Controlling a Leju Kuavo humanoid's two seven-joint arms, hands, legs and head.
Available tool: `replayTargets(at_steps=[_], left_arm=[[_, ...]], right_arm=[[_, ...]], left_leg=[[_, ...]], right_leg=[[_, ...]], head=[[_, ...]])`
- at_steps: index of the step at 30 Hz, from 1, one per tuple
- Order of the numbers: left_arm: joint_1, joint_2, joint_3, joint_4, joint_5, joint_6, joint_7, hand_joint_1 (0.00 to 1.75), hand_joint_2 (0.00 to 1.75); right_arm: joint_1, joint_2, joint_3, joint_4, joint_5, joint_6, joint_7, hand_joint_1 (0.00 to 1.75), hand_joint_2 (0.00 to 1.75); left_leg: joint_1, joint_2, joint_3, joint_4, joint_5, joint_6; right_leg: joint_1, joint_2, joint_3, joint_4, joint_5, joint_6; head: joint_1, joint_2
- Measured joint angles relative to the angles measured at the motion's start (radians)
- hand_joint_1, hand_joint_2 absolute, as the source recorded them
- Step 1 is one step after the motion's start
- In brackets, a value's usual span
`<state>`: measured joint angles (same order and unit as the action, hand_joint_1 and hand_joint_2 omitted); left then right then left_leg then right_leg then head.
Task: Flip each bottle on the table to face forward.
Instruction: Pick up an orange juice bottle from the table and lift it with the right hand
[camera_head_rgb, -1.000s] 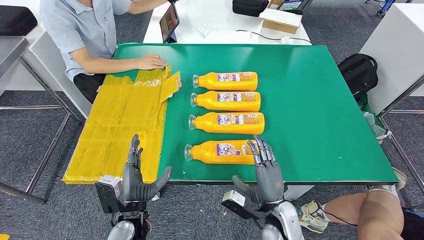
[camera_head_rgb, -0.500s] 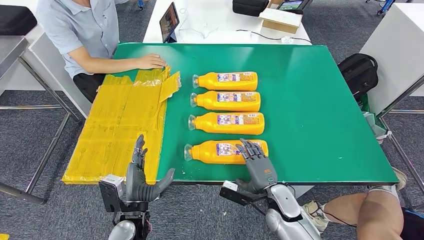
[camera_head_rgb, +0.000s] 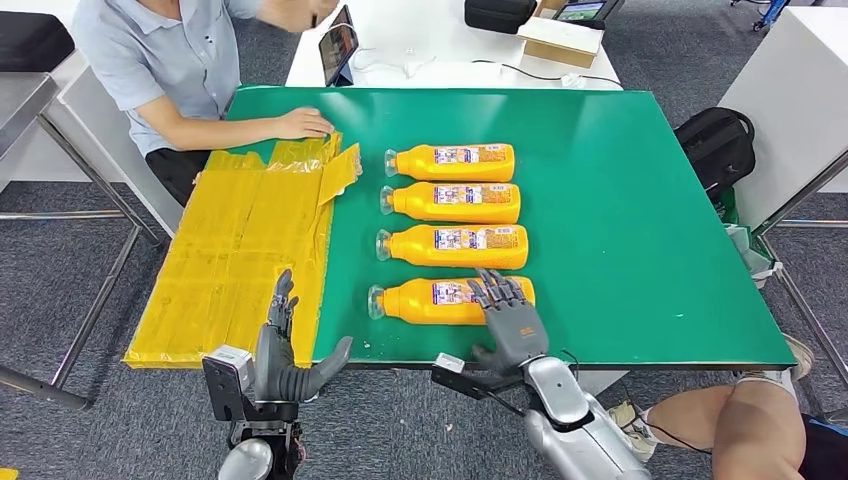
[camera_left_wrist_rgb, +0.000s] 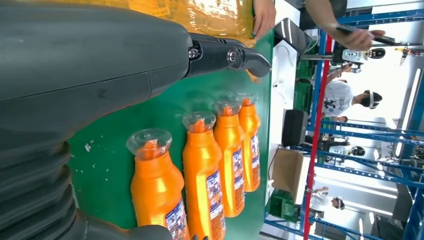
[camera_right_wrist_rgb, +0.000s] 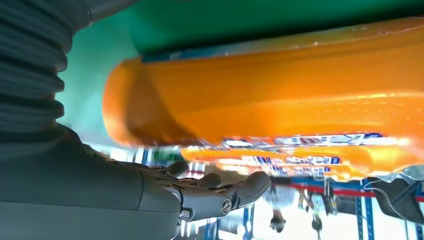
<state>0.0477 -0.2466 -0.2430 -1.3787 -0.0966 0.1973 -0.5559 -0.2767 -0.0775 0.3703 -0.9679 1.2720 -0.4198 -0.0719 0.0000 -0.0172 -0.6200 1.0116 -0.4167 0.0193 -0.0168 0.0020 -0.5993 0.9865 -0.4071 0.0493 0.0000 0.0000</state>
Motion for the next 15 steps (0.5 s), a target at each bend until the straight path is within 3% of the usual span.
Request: replayTargets(at_steps=[11,15], left_arm=[[0.003,-0.002,0.014,0.000,-0.002,0.000,0.001,0.00,1.75],[0.003,-0.002,0.018,-0.001,-0.003,0.000,0.002,0.00,1.75]], right_arm=[[-0.031,-0.005,0.047,0.000,0.039,0.041,0.029,0.00,1.75],[-0.053,-0.010,0.061,0.000,0.028,0.124,0.046,0.00,1.75]], left_leg=[[0.000,0.000,0.001,0.000,0.000,0.000],[0.000,0.000,0.001,0.000,0.000,0.000]], right_leg=[[0.000,0.000,0.001,0.000,0.000,0.000],[0.000,0.000,0.001,0.000,0.000,0.000]], head=[[0.000,0.000],[0.000,0.000]])
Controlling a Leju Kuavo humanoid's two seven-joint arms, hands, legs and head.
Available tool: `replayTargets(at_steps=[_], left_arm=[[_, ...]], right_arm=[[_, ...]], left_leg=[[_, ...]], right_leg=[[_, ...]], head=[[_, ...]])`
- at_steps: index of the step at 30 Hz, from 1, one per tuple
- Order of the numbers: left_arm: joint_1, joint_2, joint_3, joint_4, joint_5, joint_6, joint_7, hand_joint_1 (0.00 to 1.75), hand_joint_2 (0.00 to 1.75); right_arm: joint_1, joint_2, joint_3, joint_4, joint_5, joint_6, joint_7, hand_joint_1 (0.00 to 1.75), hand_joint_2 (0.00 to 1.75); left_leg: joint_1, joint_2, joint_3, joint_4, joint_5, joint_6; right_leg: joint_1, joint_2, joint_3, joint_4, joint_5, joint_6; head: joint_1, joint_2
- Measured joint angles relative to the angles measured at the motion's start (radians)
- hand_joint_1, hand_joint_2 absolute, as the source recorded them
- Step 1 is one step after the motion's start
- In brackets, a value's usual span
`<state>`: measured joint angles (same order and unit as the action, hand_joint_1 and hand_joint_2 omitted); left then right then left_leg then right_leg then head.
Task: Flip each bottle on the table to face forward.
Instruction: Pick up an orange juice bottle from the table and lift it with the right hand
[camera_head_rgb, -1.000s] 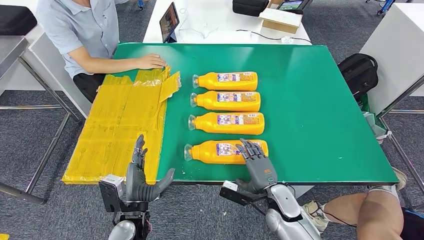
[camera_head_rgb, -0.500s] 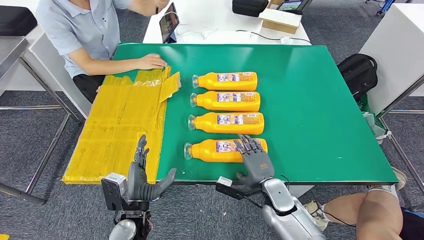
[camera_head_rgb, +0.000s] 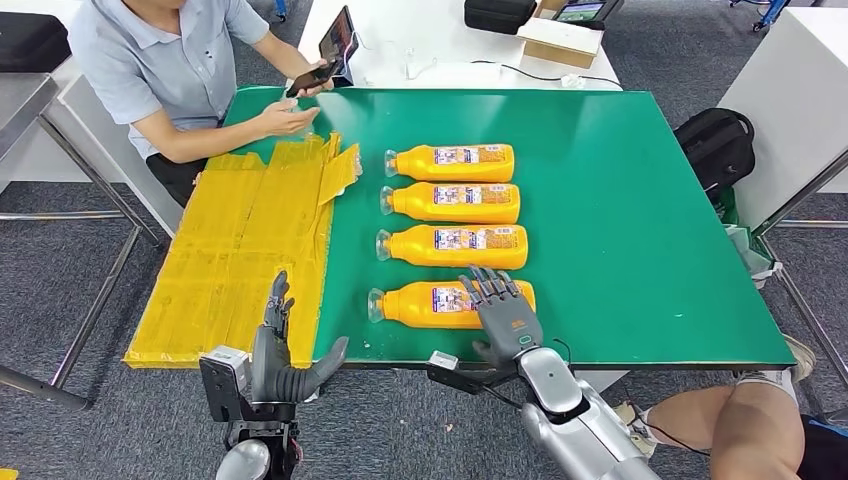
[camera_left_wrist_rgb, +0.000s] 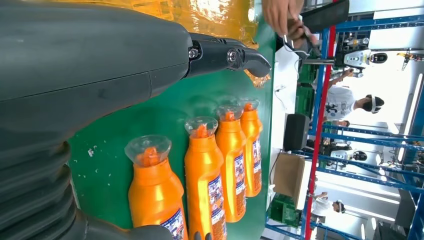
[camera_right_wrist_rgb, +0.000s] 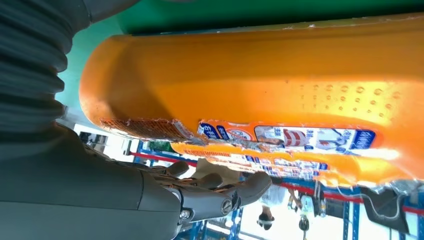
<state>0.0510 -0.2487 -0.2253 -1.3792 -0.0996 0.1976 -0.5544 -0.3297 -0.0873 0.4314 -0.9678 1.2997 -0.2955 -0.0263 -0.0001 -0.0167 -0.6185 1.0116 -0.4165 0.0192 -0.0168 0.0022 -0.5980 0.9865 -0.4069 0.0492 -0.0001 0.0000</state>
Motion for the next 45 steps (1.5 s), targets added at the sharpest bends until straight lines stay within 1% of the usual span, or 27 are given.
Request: replayTargets(at_steps=[3,5,7,10,11,12,14,15,16,19,21,24,31,35,38,40,43,45], left_arm=[[0.003,0.000,0.007,-0.003,-0.005,0.000,0.005,0.00,1.75],[0.008,0.000,0.013,-0.008,-0.010,0.000,0.009,0.00,1.75],[0.014,0.000,0.021,-0.013,-0.014,0.000,0.012,0.00,1.75],[0.019,0.000,0.032,-0.019,-0.015,0.000,0.013,0.00,1.75],[0.020,0.000,0.034,-0.020,-0.015,0.000,0.013,0.00,1.75],[0.021,0.000,0.037,-0.021,-0.016,0.000,0.013,0.00,1.75],[0.023,0.000,0.040,-0.023,-0.017,0.000,0.014,0.00,1.75],[0.024,0.000,0.042,-0.024,-0.018,-0.001,0.014,0.00,1.75],[0.025,0.000,0.043,-0.025,-0.019,-0.001,0.014,0.00,1.75],[0.029,0.000,0.052,-0.026,-0.025,-0.004,0.015,0.00,1.75],[0.029,0.000,0.055,-0.026,-0.027,-0.007,0.015,0.00,1.75],[0.030,0.000,0.059,-0.026,-0.030,-0.009,0.015,0.00,1.75],[0.029,0.000,0.067,-0.025,-0.030,-0.012,0.015,0.00,1.75],[0.028,0.000,0.068,-0.024,-0.029,-0.016,0.015,0.00,1.75],[0.026,0.000,0.068,-0.023,-0.027,-0.017,0.015,0.00,1.75],[0.023,0.000,0.067,-0.021,-0.022,-0.019,0.014,0.00,1.75],[0.014,0.000,0.063,-0.014,-0.011,-0.021,0.013,0.00,1.75],[0.009,0.000,0.060,-0.009,-0.007,-0.021,0.010,0.00,1.75]], right_arm=[[-0.032,-0.010,0.020,0.000,0.009,0.103,0.060,0.00,1.75],[-0.051,-0.023,0.035,0.000,0.023,0.150,0.102,0.00,1.75],[-0.063,-0.038,0.044,0.000,0.031,0.175,0.132,0.00,1.75],[-0.073,-0.058,0.052,0.000,0.034,0.190,0.150,0.00,1.75],[-0.074,-0.063,0.054,0.000,0.034,0.192,0.153,0.07,1.75],[-0.075,-0.067,0.055,0.000,0.035,0.195,0.157,0.45,1.75],[-0.076,-0.075,0.058,0.000,0.033,0.207,0.166,1.32,1.75],[-0.077,-0.080,0.059,0.000,0.029,0.216,0.169,1.69,1.75],[-0.077,-0.086,0.059,0.000,0.022,0.227,0.169,1.75,1.75],[-0.081,-0.105,0.060,0.000,-0.011,0.249,0.141,1.70,1.75],[-0.085,-0.111,0.060,0.002,-0.037,0.251,0.111,1.62,1.75],[-0.088,-0.114,0.060,0.007,-0.076,0.251,0.078,1.55,1.75],[-0.101,-0.116,0.058,0.038,-0.158,0.241,0.031,1.59,1.75],[-0.110,-0.114,0.057,0.065,-0.185,0.233,0.009,1.72,1.75],[-0.116,-0.112,0.055,0.086,-0.204,0.231,-0.012,1.75,1.75],[-0.119,-0.109,0.052,0.110,-0.235,0.231,-0.046,1.75,1.75],[-0.130,-0.107,0.046,0.151,-0.308,0.232,-0.127,1.75,1.75],[-0.136,-0.107,0.040,0.171,-0.341,0.232,-0.166,1.75,1.75]], left_leg=[[0.000,0.001,0.002,0.000,0.000,0.000],[0.000,0.000,0.004,0.000,0.000,0.000],[0.000,-0.001,0.004,0.000,0.000,0.000],[0.000,-0.001,0.005,0.000,0.000,0.000],[-0.001,-0.001,0.005,0.000,0.000,0.000],[-0.001,-0.001,0.005,0.000,0.000,0.000],[-0.001,-0.001,0.006,0.000,0.000,0.000],[-0.001,-0.001,0.006,0.000,0.000,0.000],[-0.001,-0.001,0.007,0.000,0.000,0.000],[-0.001,-0.001,0.007,0.000,0.000,0.000],[0.000,-0.001,0.007,0.000,0.000,0.000],[0.000,-0.001,0.007,0.000,0.000,0.000],[0.000,-0.001,0.008,0.000,0.000,0.000],[0.000,-0.001,0.011,0.000,-0.001,0.000],[0.000,-0.001,0.014,0.000,-0.004,-0.001],[0.000,0.000,0.016,0.000,-0.005,-0.001],[0.000,0.001,0.018,0.000,-0.005,-0.001],[0.000,0.001,0.019,0.000,-0.005,-0.001]], right_leg=[[0.000,0.000,0.001,0.000,0.000,0.000],[0.000,0.000,0.002,0.000,0.000,0.000],[0.000,0.000,0.003,0.000,0.000,0.000],[0.000,0.000,0.005,-0.001,0.000,0.000],[0.000,0.000,0.005,-0.001,0.000,0.000],[0.000,0.000,0.005,-0.001,0.000,0.000],[0.000,0.000,0.006,-0.001,0.000,0.000],[0.000,0.000,0.006,-0.001,0.000,0.000],[0.000,0.000,0.006,-0.001,0.000,0.000],[0.000,0.000,0.006,-0.001,0.000,0.000],[0.000,0.000,0.006,-0.001,0.000,0.000],[0.000,0.000,0.006,-0.001,0.000,0.000],[0.000,0.000,0.006,-0.001,0.000,0.000],[0.000,0.000,0.004,-0.001,-0.001,-0.001],[0.000,0.000,0.003,-0.001,-0.003,-0.002],[0.000,0.001,0.004,-0.001,-0.003,-0.002],[0.000,0.001,0.006,-0.001,-0.003,-0.002],[0.000,0.002,0.006,-0.001,-0.003,-0.002]], head=[[0.000,0.000],[0.000,0.000],[0.000,0.000],[0.000,0.000],[0.000,0.000],[0.000,0.000],[0.000,0.000],[0.000,0.000],[0.000,0.000],[0.000,0.000],[0.000,0.000],[0.000,0.000],[0.000,0.000],[0.000,0.000],[0.000,0.000],[0.000,0.000],[0.000,0.000],[0.000,0.000]])
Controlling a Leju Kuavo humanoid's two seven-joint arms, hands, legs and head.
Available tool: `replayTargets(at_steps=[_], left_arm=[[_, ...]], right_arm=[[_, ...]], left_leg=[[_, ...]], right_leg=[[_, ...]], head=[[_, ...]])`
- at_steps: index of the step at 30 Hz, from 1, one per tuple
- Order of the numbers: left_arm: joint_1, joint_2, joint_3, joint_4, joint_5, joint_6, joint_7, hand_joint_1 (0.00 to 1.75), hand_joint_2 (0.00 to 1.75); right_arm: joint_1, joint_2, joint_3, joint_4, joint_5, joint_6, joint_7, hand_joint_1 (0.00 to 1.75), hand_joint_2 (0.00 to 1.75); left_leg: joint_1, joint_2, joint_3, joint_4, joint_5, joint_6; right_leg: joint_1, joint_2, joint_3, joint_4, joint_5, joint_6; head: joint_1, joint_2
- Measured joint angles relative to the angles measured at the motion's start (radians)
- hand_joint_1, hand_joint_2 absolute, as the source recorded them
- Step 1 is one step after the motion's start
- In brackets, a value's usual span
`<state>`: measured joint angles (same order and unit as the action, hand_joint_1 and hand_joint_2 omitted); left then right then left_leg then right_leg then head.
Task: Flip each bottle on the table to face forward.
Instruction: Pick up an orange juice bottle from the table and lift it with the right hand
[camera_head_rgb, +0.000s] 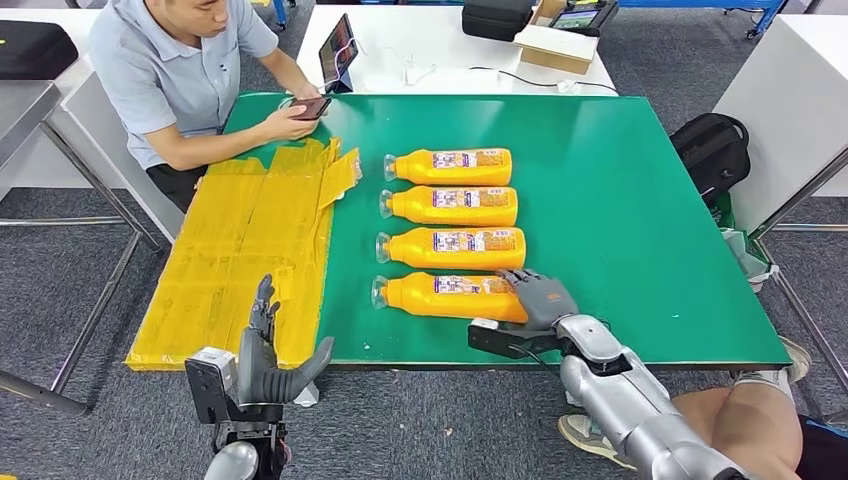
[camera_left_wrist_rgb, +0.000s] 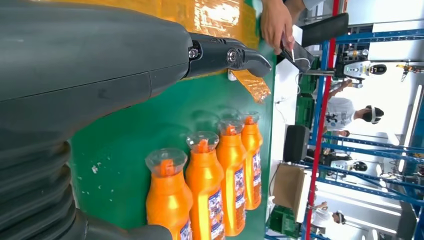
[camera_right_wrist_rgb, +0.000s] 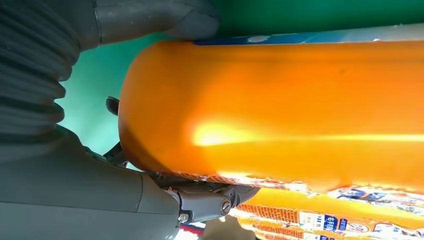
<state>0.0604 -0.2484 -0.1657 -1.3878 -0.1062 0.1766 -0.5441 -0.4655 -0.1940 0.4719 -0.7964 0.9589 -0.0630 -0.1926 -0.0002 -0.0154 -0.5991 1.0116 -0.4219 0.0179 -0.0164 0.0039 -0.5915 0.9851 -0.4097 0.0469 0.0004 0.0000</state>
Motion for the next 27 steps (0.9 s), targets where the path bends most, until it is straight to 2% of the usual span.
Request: replayTargets(at_steps=[4,6,9,18,22,25,27], left_arm=[[-0.005,0.000,-0.004,0.006,0.016,0.006,-0.015,0.00,1.75],[-0.006,0.001,-0.004,0.006,0.026,0.014,-0.025,0.00,1.75],[-0.008,0.002,-0.004,0.006,0.036,0.023,-0.036,0.00,1.75],[-0.012,0.001,-0.003,0.004,0.060,0.047,-0.049,0.00,1.75],[-0.010,-0.007,0.003,-0.009,0.144,0.067,-0.015,0.00,1.75],[-0.010,-0.012,0.008,-0.013,0.267,0.007,0.051,0.00,1.75],[-0.008,-0.013,0.004,-0.012,0.385,-0.105,0.120,0.00,1.75]], right_arm=[[0.013,0.005,-0.018,0.013,-0.119,-0.007,-0.109,1.75,1.75],[0.041,0.012,-0.037,0.002,-0.200,-0.024,-0.174,1.75,1.75],[0.098,0.034,-0.076,-0.044,-0.289,-0.049,-0.228,1.75,1.75],[0.196,0.080,-0.157,-0.152,-0.358,-0.071,-0.261,1.75,1.75],[0.249,0.096,-0.192,-0.210,-0.379,-0.083,-0.268,1.75,1.75],[0.290,0.111,-0.213,-0.253,-0.399,-0.091,-0.276,1.75,1.75],[0.314,0.123,-0.228,-0.280,-0.423,-0.101,-0.297,1.75,1.75]], left_leg=[[0.001,0.000,0.000,0.000,-0.001,0.000],[0.002,0.001,0.000,0.000,0.000,-0.001],[0.002,0.001,-0.001,0.000,0.000,-0.001],[0.003,0.000,-0.006,0.000,0.000,-0.001],[0.002,-0.001,-0.011,0.000,0.001,-0.001],[0.002,-0.001,-0.014,0.000,0.001,-0.001],[0.002,-0.001,-0.015,0.000,0.001,-0.001]], right_leg=[[0.001,0.002,0.002,0.000,0.000,0.000],[0.002,0.002,0.007,0.000,0.000,0.000],[0.002,0.003,0.009,0.000,0.001,0.000],[0.002,0.003,0.005,0.001,0.000,0.000],[0.002,0.002,0.002,0.001,0.000,0.000],[0.002,0.002,-0.001,0.001,0.000,0.000],[0.002,0.002,-0.002,0.001,0.000,0.000]], head=[[0.000,0.000],[0.000,0.000],[0.000,0.000],[0.000,0.000],[0.000,0.000],[0.000,0.000],[0.000,0.000]])
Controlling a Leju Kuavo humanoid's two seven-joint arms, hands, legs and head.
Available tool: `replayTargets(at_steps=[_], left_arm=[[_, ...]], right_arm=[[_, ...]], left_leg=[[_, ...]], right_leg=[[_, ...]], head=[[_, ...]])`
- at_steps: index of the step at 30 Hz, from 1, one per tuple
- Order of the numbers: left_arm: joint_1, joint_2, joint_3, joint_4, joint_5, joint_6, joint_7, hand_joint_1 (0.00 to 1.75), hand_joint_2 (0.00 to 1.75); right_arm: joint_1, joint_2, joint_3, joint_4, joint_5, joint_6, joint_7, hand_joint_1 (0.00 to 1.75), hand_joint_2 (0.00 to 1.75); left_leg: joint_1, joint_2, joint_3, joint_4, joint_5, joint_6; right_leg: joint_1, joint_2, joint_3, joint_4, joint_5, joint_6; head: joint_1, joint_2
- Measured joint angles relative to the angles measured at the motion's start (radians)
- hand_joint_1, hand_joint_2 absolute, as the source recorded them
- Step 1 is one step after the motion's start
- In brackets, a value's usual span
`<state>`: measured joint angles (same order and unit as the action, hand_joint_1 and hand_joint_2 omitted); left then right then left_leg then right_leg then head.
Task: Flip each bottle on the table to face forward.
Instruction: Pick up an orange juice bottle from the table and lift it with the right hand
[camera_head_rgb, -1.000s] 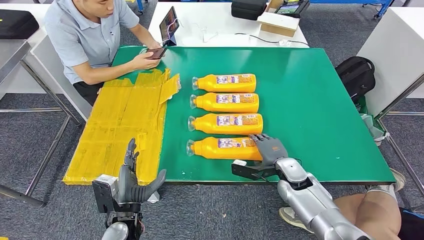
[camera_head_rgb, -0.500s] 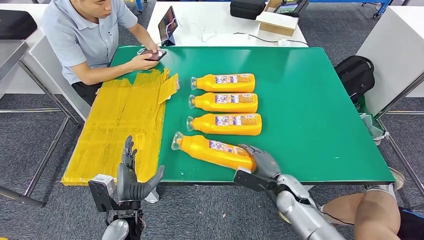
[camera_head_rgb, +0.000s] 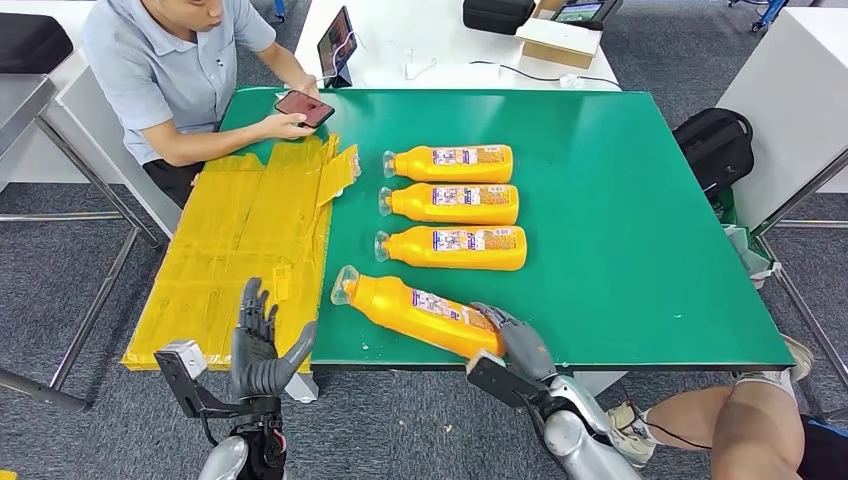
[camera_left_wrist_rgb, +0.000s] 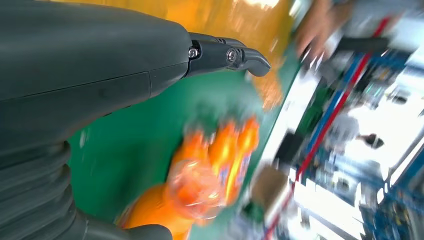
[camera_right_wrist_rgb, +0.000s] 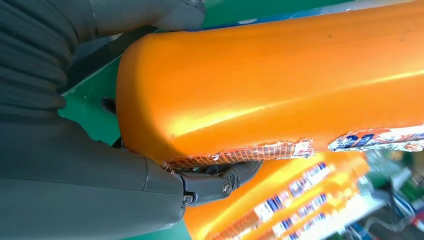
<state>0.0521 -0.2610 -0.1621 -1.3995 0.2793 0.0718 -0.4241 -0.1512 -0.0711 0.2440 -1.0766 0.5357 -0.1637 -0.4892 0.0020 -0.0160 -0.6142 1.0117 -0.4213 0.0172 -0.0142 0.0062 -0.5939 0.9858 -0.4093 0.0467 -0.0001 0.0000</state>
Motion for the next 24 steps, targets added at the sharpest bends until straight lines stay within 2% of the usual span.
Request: replayTargets(at_steps=[2,4,12,16,19,24], left_arm=[[0.008,0.003,-0.017,0.002,0.123,-0.149,0.059,0.00,1.75],[0.020,0.008,-0.044,0.002,0.159,-0.230,0.062,0.00,1.75],[0.035,0.027,-0.090,0.002,0.127,-0.242,0.049,0.00,1.75],[0.036,0.034,-0.104,0.002,0.186,-0.283,0.087,0.00,1.75],[0.036,0.034,-0.113,0.001,0.202,-0.272,0.096,0.00,1.75],[0.034,0.039,-0.145,-0.018,0.093,-0.271,0.021,0.00,1.75]], right_arm=[[0.022,0.013,-0.014,-0.028,-0.026,-0.011,-0.029,1.75,1.75],[0.041,0.027,-0.026,-0.057,-0.043,-0.018,-0.053,1.75,1.75],[0.076,0.049,-0.047,-0.118,-0.051,-0.022,-0.066,1.75,1.75],[0.083,0.058,-0.055,-0.134,-0.067,-0.031,-0.086,1.75,1.75],[0.095,0.074,-0.060,-0.169,-0.089,-0.042,-0.103,1.75,1.75],[0.111,0.099,-0.058,-0.224,-0.113,-0.018,-0.103,1.75,1.75]], left_leg=[[0.000,0.000,-0.001,0.000,0.000,0.000],[0.000,0.001,-0.001,0.000,0.000,0.000],[0.000,0.001,-0.002,0.000,0.000,0.000],[0.000,0.000,-0.002,0.000,0.000,0.000],[0.000,0.001,-0.002,0.000,0.000,0.000],[0.000,0.001,-0.003,0.000,0.000,0.000]], right_leg=[[0.000,0.000,-0.001,0.000,0.000,0.000],[0.000,0.000,-0.002,0.000,0.000,0.000],[0.000,0.000,-0.003,0.000,0.000,0.000],[0.000,0.000,-0.003,0.000,0.000,0.000],[0.000,0.000,-0.003,0.000,0.000,0.000],[0.000,0.000,-0.003,0.000,0.000,0.000]], head=[[0.000,0.000],[0.000,0.000],[0.000,0.000],[0.000,0.000],[0.000,0.000],[0.000,0.000]])
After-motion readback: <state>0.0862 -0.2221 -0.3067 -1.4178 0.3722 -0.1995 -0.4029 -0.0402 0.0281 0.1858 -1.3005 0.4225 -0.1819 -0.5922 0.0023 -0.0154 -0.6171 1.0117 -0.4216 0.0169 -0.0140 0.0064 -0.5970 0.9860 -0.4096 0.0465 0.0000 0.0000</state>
